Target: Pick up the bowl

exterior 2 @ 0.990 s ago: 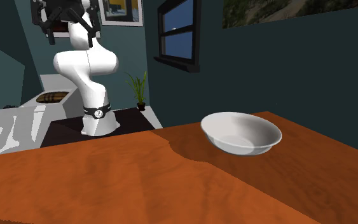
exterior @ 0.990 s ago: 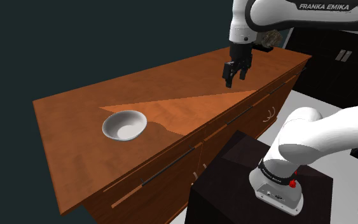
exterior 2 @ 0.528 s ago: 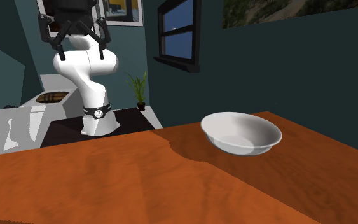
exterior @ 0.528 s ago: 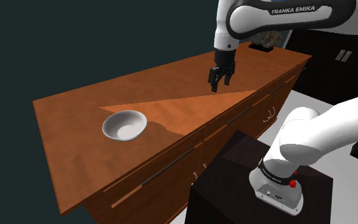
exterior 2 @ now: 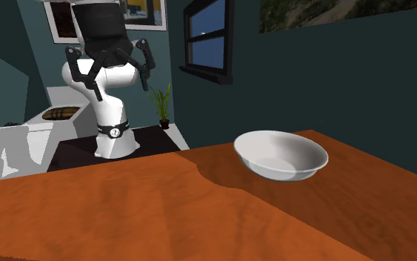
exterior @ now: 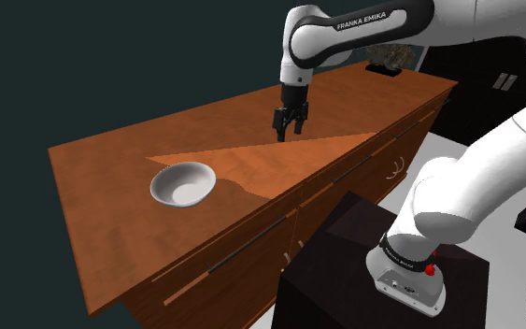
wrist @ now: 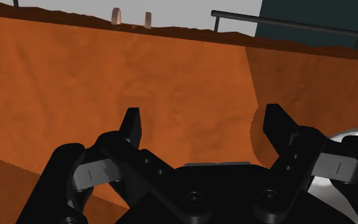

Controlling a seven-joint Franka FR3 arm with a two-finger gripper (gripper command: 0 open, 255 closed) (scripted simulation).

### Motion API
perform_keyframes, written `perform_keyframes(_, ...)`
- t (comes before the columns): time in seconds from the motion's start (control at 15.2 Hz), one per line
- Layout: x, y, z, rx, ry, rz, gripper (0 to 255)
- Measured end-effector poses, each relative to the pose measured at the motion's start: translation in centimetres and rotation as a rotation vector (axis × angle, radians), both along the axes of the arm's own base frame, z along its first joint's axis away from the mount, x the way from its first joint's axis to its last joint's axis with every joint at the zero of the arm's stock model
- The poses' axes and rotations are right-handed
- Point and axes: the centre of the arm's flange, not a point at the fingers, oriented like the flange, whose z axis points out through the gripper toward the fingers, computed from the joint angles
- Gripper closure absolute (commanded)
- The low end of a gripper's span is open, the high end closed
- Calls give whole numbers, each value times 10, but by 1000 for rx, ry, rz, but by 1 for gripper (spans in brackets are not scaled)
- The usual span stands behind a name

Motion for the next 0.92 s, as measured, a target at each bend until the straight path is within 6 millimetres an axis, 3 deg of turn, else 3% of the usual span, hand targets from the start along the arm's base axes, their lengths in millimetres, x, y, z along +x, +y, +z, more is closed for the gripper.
perform_keyframes(0.2, 28, 10, -18, 50, 0, 37, 0)
perform_keyframes(0.92, 136, 80, -72, 234, 0, 174, 0)
